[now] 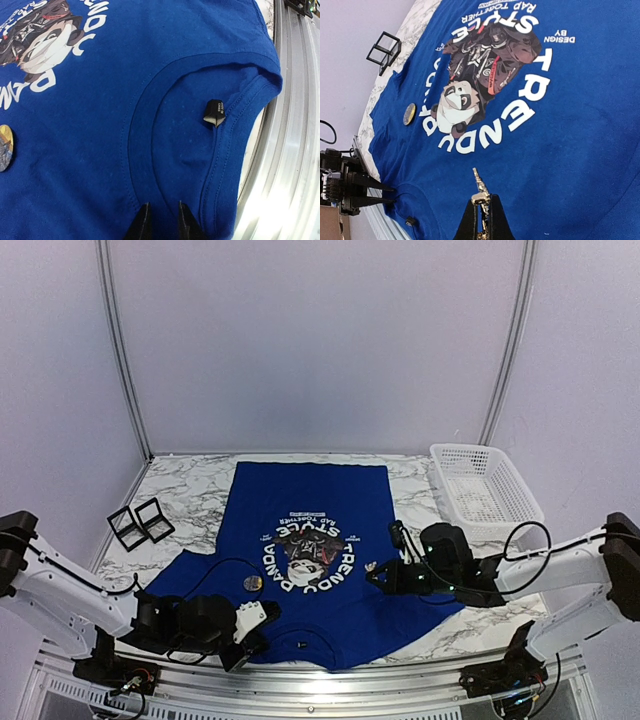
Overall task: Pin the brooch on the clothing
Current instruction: Pass from the right arm to the left, then pass from the left arm to the right
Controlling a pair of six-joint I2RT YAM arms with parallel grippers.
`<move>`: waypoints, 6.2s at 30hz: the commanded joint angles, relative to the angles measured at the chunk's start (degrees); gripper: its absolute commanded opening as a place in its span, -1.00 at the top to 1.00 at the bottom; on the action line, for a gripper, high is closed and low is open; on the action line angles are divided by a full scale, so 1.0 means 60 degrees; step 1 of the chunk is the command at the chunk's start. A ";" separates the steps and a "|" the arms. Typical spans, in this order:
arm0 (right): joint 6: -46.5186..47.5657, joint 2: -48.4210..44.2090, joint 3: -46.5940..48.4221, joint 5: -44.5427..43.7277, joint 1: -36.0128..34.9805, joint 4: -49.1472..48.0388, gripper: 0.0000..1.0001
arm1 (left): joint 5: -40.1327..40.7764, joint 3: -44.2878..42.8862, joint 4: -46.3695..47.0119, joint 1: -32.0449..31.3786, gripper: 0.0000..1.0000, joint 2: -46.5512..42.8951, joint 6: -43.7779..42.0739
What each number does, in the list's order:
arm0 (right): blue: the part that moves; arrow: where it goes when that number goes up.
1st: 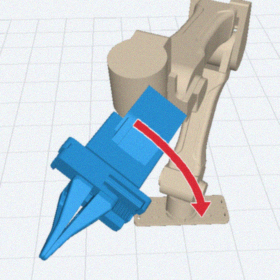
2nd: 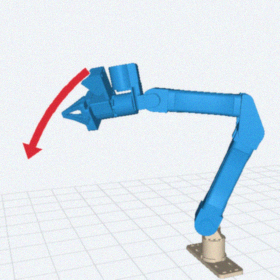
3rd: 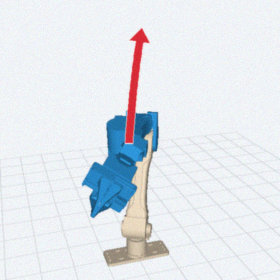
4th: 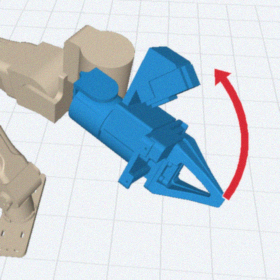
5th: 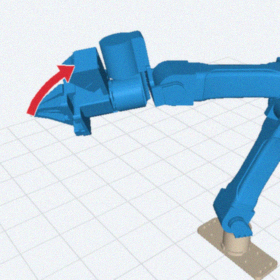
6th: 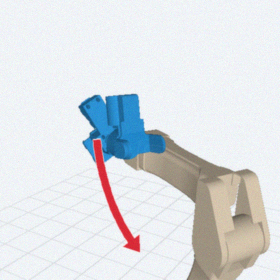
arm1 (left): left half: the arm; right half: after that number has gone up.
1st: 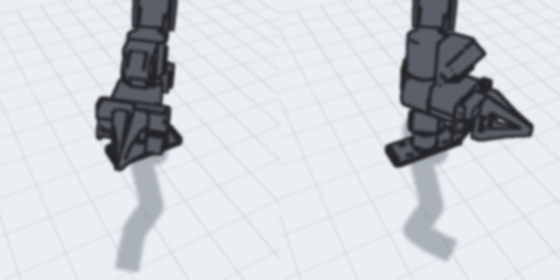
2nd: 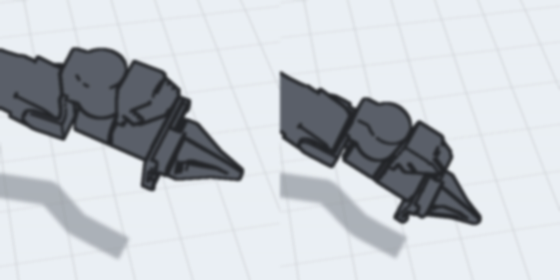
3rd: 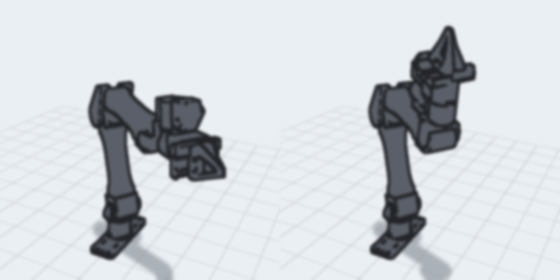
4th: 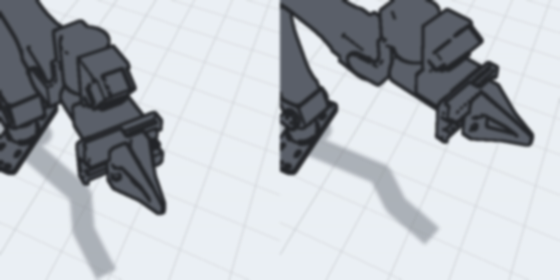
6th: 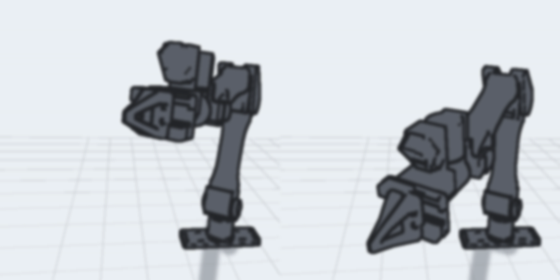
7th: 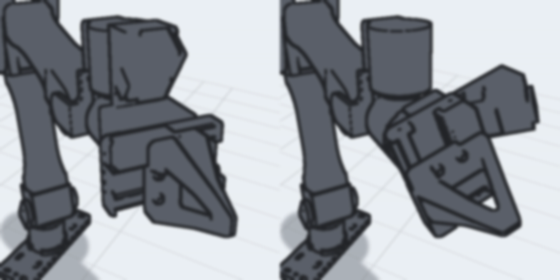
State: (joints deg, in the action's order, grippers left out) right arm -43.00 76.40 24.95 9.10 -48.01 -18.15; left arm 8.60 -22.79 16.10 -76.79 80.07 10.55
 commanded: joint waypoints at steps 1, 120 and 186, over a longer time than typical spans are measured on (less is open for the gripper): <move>0.0136 -0.0982 -0.0068 -0.0451 -0.0128 0.0636 1.00 | 0.0494 0.0293 -0.0279 -0.0089 0.58 -0.1083 0.0242; 0.8799 -0.0064 0.3566 0.8461 0.2172 0.2964 0.77 | -0.6174 -0.7740 -0.1197 0.3029 1.00 0.2815 -0.0845; 0.5183 0.1236 0.2089 0.8513 0.2174 -0.0157 1.00 | -0.7275 -0.7817 -0.0744 0.3539 1.00 0.4218 -0.0459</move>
State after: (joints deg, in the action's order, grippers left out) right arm -10.63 83.88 37.21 59.18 -34.81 -15.75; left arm -32.16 -67.75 9.61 -55.99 103.09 6.59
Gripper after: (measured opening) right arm 0.004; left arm 0.007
